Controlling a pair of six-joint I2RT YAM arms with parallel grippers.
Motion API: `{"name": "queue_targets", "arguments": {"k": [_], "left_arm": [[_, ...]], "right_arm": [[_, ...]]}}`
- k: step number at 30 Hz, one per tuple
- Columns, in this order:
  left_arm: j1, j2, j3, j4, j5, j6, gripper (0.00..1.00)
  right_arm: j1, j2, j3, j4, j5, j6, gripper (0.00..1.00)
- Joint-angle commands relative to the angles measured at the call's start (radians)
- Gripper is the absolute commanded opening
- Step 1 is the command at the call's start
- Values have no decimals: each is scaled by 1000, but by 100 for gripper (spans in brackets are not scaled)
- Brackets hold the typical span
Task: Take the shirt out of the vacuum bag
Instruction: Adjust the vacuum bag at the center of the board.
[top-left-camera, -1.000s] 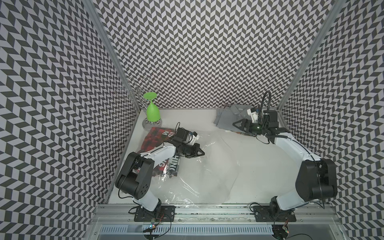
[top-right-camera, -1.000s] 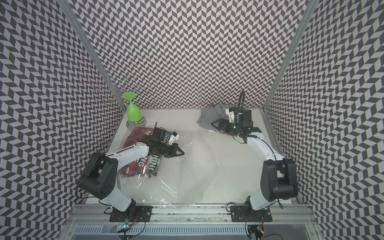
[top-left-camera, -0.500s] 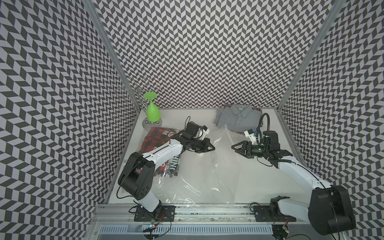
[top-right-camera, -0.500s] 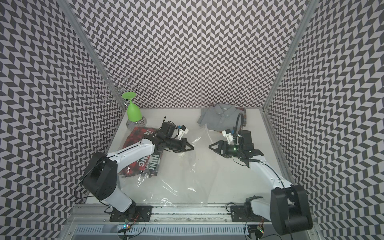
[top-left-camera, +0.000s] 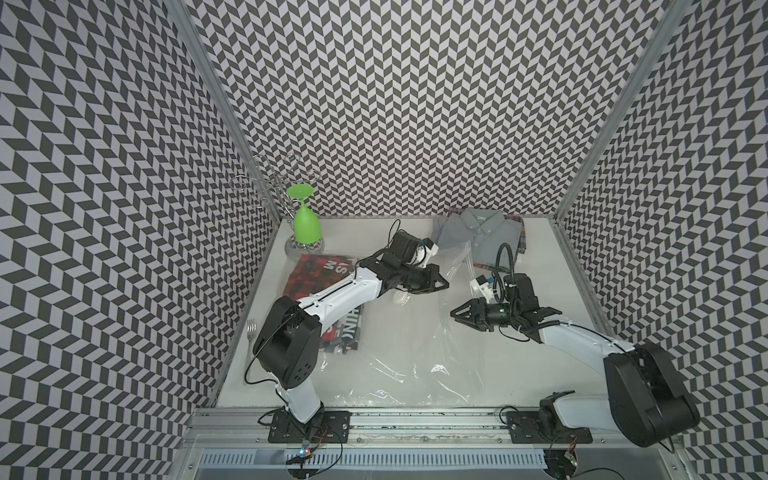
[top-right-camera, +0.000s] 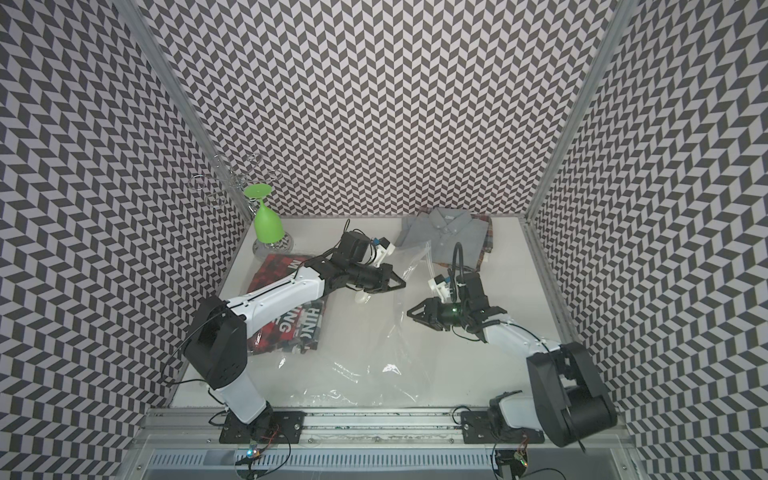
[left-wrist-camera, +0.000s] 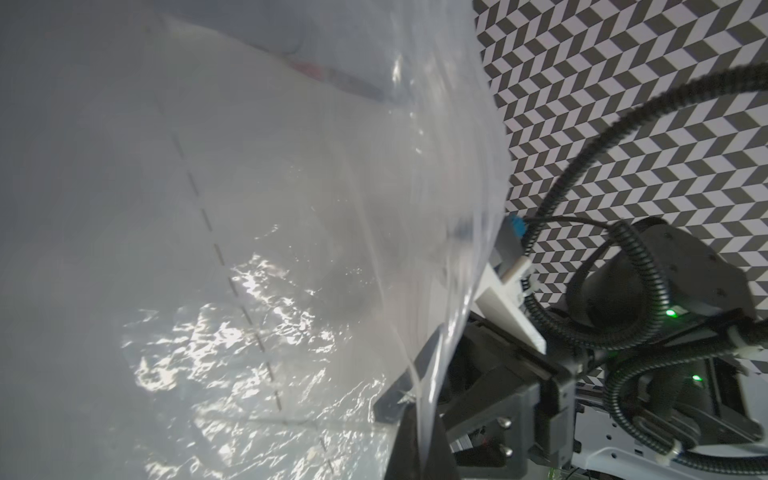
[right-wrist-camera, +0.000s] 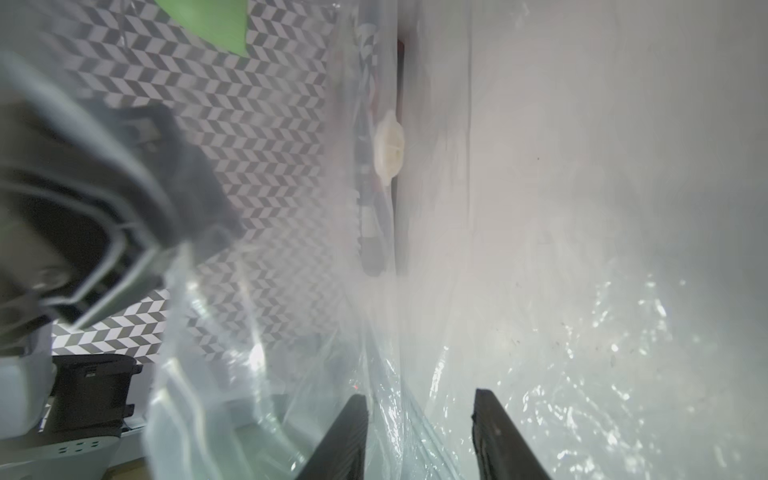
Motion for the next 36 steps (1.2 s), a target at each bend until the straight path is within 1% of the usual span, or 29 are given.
{"name": "queue_targets", "arguments": {"k": [1,6,11,14,17,21,24,32,36], "left_arm": [[-24,8,48,14,-4,-20,0],[-42,13,90,18,-7,-41,0],[-52,23,118,18,-14,-55,0],[-61,31,128,41,-12,-72,0],[-77,60,165,49,-3,-86,0],[-106,107,234,40,-9,-93,0],[-114,117,256,54,-14,-108,0],[-109,130,278,50,-38,-106,0],[-111,153,281,79,-4,-110,0]], "right_arm": [[9,42,-2,184,7,54,42],[40,106,34,246,-23,76,41],[47,132,7,351,-50,136,41],[47,145,0,361,-62,133,40],[34,148,0,330,-59,108,40],[-19,153,-20,305,-70,100,40],[-44,160,-31,313,-103,103,42],[-43,143,-88,361,-135,126,44],[-44,149,-121,375,-146,121,44]]}}
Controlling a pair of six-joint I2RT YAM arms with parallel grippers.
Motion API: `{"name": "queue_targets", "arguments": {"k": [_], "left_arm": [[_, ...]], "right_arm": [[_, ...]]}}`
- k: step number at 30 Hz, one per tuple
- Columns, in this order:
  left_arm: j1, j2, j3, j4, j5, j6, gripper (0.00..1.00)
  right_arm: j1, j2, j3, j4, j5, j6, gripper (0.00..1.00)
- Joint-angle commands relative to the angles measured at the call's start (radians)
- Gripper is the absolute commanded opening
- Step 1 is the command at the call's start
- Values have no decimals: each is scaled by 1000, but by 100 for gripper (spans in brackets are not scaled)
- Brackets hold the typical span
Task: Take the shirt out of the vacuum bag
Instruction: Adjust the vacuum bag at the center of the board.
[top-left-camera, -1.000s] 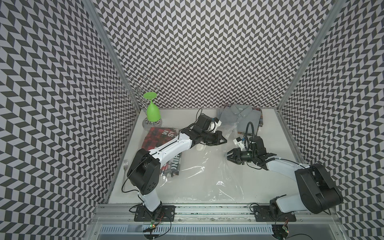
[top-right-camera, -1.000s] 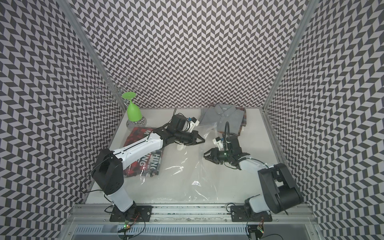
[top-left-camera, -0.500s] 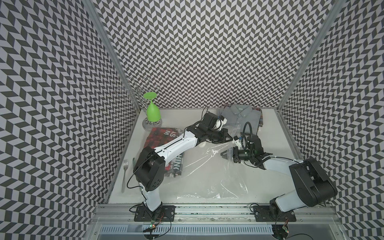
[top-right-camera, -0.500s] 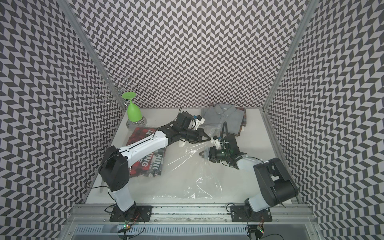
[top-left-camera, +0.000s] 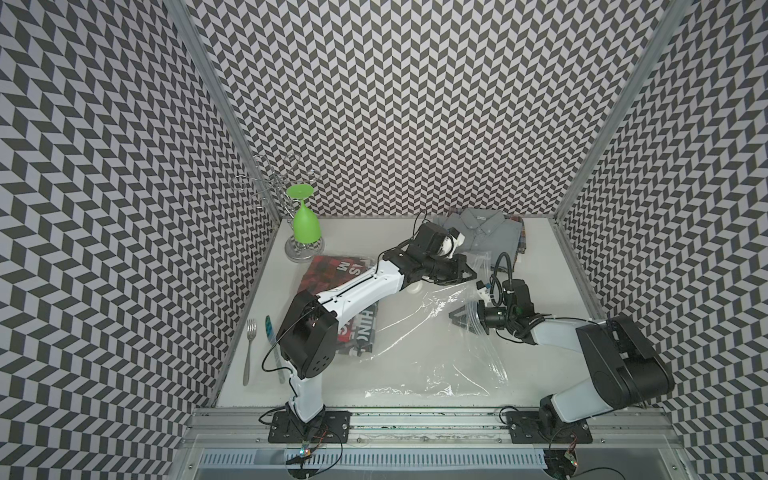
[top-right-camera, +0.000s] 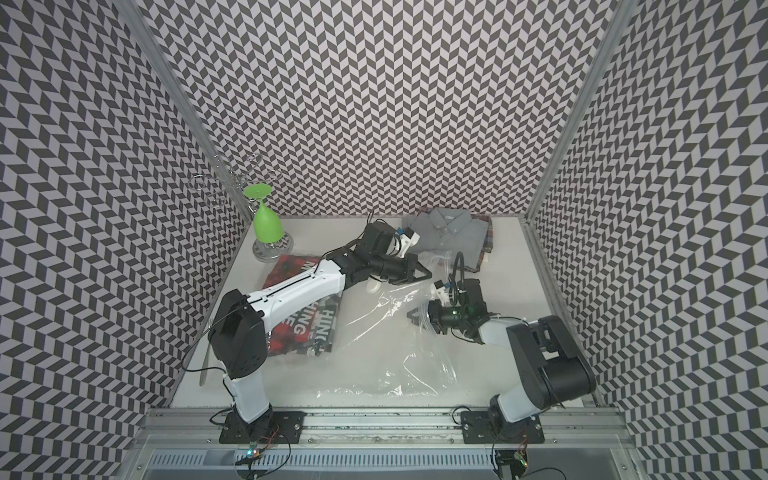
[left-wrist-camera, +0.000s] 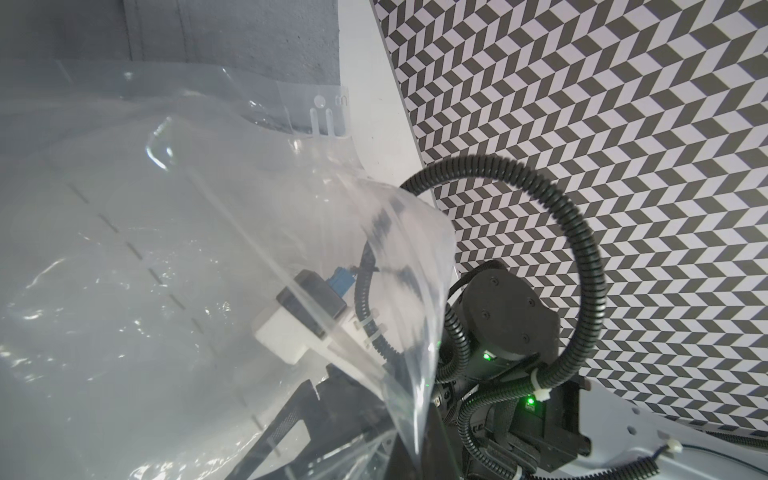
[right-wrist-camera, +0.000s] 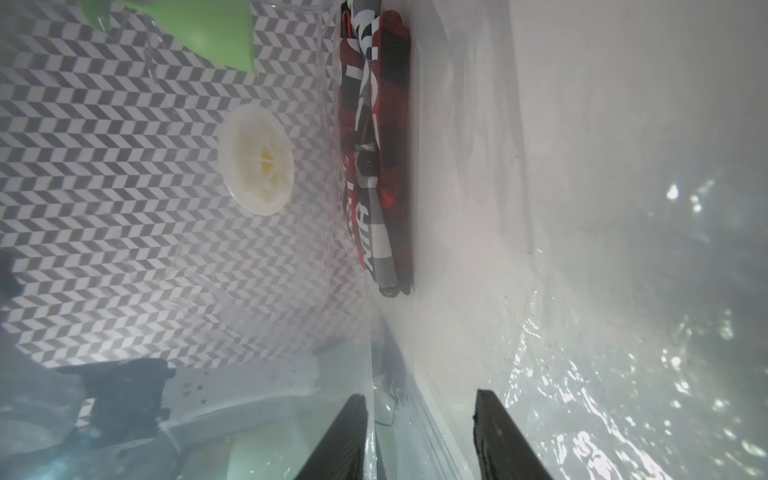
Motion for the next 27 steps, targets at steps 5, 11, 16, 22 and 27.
{"name": "queue_targets", "arguments": {"k": [5,11,16,22,27], "left_arm": [[83,-51,-83,192,119,-74,36],[316,-276,-232,145,61,-69,59],[588,-443,-366,44,4,-42,72],[951,-504,-484,-37,-36,22,73],[1140,-407,-442,-110,-104,124,73]], "right_arm": [[-2,63,-23,89,-19,-16,44],[-30,106,11,2,-19,-107,43],[-89,119,30,-87,-15,-169,43],[-94,125,29,-101,-9,-174,43],[-95,132,26,-125,-1,-200,43]]}}
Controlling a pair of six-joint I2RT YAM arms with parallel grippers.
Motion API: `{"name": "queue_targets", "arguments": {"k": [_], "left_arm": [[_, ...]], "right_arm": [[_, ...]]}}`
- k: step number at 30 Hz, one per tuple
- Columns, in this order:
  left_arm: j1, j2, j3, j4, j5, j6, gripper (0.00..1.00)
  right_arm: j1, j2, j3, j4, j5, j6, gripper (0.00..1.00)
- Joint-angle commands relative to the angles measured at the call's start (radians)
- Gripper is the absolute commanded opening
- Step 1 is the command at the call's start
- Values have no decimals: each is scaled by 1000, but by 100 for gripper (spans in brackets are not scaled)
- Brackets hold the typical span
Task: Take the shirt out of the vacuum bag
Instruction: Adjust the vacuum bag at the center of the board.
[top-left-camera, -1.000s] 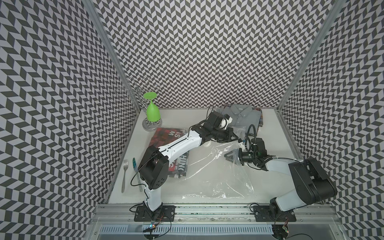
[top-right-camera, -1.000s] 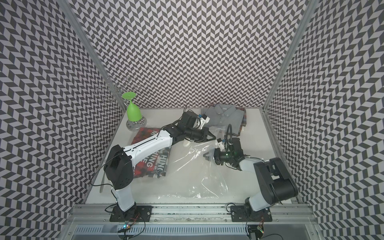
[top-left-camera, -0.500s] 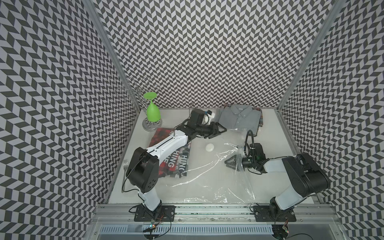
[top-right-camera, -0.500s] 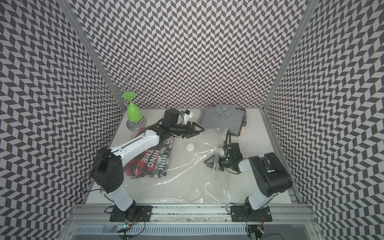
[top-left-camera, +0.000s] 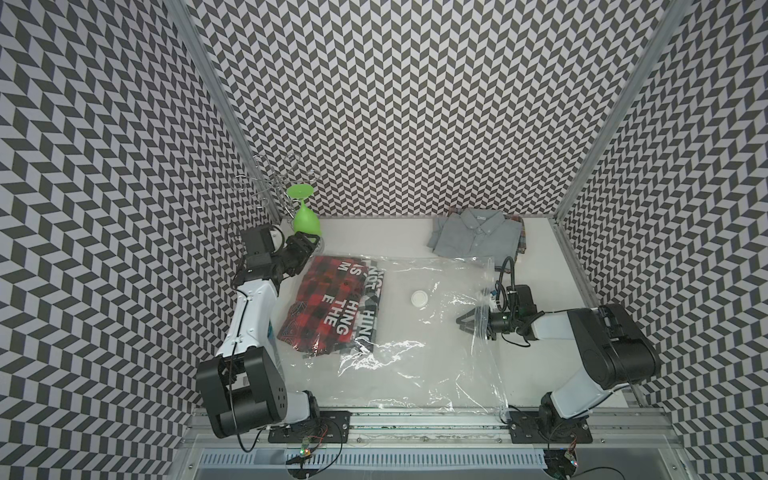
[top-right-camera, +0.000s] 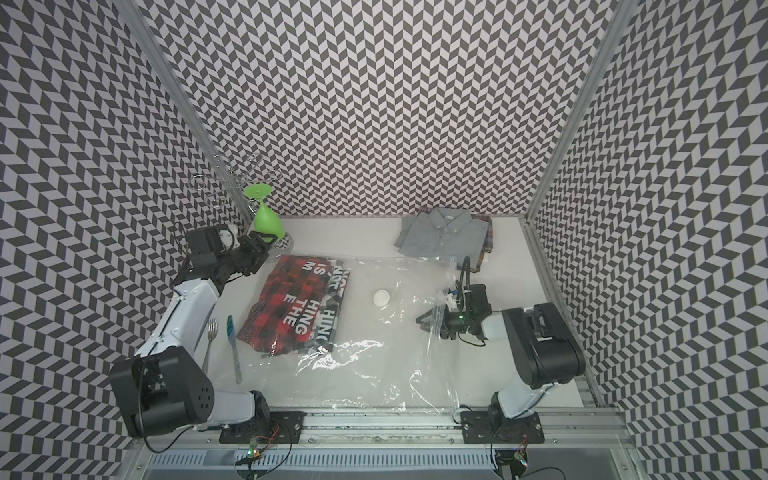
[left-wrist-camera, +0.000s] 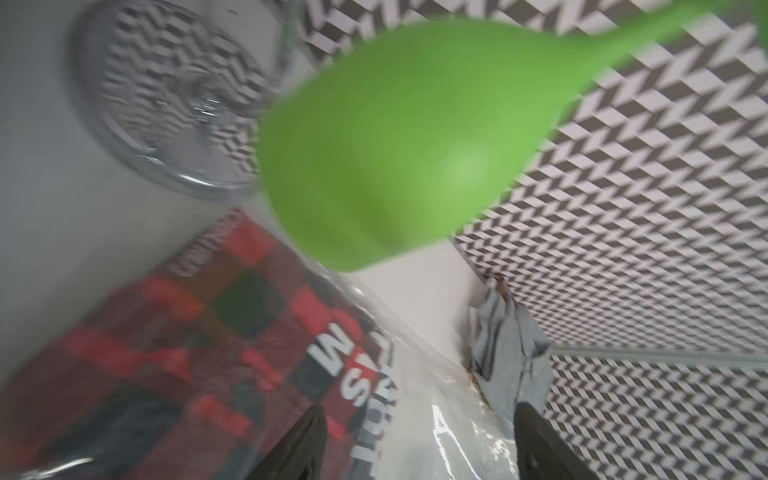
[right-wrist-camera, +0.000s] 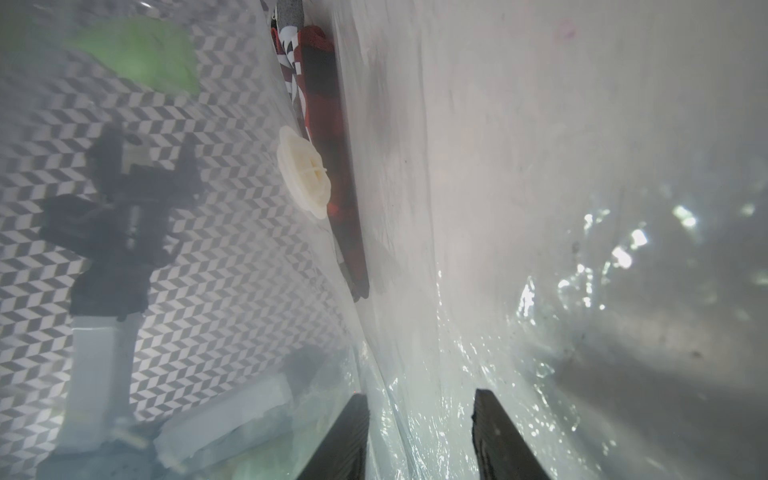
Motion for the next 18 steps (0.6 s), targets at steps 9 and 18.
{"name": "queue_targets", "arguments": {"k": [9,18], "left_arm": [[136,352,286,-339,-95,395,73],[130,535,379,-438,-271,569,73]], "right_arm": [[0,7,21,-22,12,-53,44],[1,32,26,-25,12,-63,45]]}}
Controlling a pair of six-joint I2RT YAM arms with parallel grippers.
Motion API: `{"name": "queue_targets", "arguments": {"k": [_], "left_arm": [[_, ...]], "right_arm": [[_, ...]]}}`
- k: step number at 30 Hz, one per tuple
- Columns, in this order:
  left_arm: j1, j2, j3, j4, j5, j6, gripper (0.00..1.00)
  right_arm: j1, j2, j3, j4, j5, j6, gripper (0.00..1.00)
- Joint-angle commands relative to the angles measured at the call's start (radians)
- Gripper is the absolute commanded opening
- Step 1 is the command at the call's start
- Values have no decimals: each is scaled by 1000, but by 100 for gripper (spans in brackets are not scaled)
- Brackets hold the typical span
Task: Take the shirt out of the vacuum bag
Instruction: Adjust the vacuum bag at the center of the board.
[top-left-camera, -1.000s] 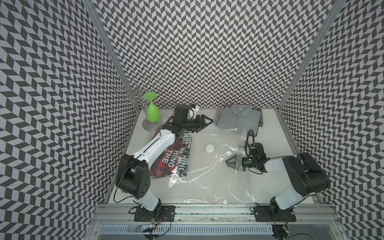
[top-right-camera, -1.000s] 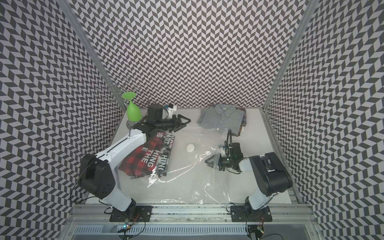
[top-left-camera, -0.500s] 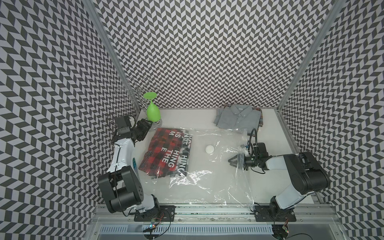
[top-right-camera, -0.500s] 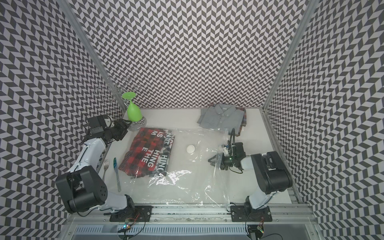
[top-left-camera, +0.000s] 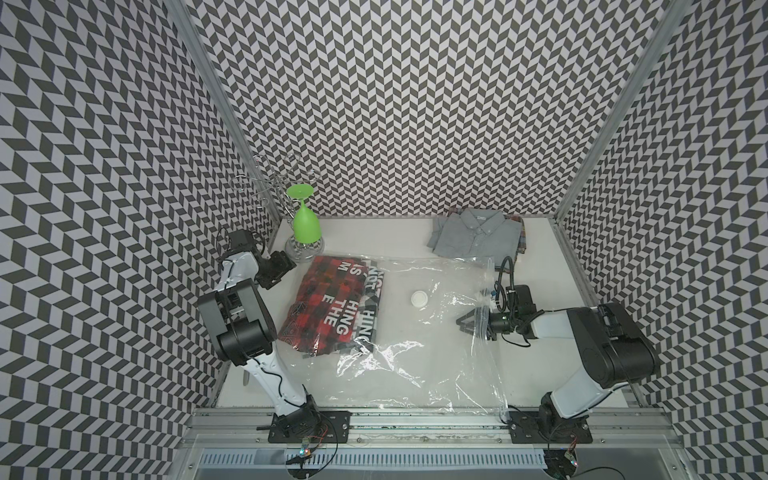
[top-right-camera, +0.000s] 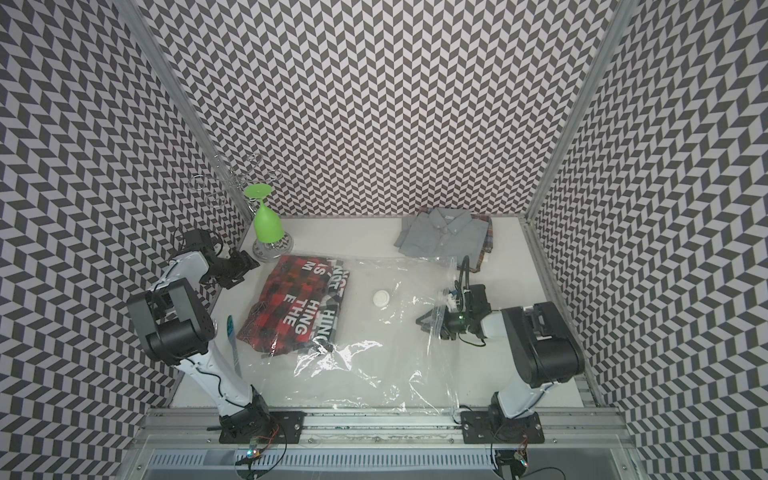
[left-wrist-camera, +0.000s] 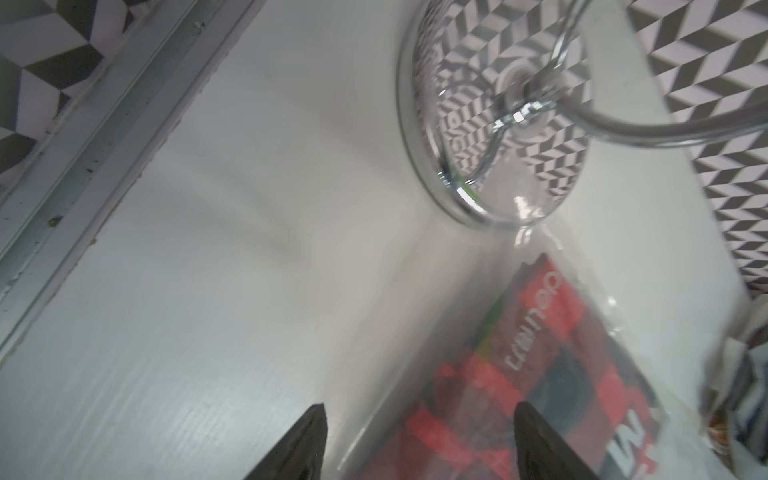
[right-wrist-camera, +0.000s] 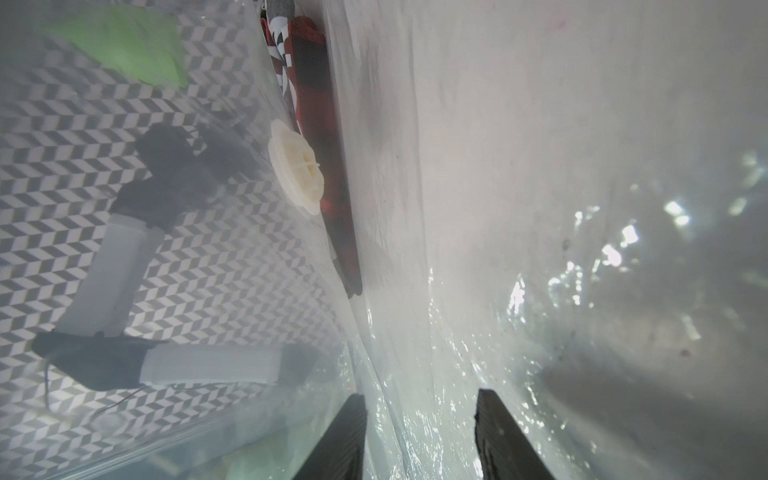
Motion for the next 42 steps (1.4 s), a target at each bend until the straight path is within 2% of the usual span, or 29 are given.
{"name": "queue_targets", "arguments": {"k": [1,6,19,23,26,33,40,42], "left_arm": [[-11,49,52,-70,-99,102,73],[-22,97,81,-64,-153,134,73],[-34,85,-24,65,42,141,71],[-35,71,-61,99,81,133,68],[-35,63,-79,120,110,131,63],[-34,73,-97,121,111,137,41],[-34,87,-105,125,77,130,33],[-34,94,-106,122,73,127,25]], "right_arm": [[2,23,11,12,7,-25,45],[1,32,16,14,7,-26,46],[2,49,29,-12,10,-47,46],[4,49,29,-15,11,-52,46],[5,47,28,-16,11,-53,46],[6,52,28,-19,11,-60,46],[9,50,27,-34,15,-76,46],[9,50,25,-36,16,-77,46]]}}
